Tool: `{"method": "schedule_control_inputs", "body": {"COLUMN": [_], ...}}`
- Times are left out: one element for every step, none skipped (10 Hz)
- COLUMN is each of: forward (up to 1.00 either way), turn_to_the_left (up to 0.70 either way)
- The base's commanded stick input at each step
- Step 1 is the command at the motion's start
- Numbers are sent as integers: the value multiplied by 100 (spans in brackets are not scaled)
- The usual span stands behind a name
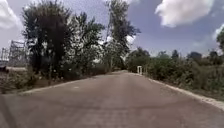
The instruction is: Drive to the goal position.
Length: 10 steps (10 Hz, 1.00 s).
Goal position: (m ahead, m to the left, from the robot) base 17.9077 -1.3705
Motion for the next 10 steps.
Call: {"method": "schedule_control_inputs", "body": {"forward": [50, 50, 50, 50, 50, 50, 50, 50, 50, 50], "turn_to_the_left": [0, 0, 0, 0, 0, 0, 0, 0, 0, 0]}}
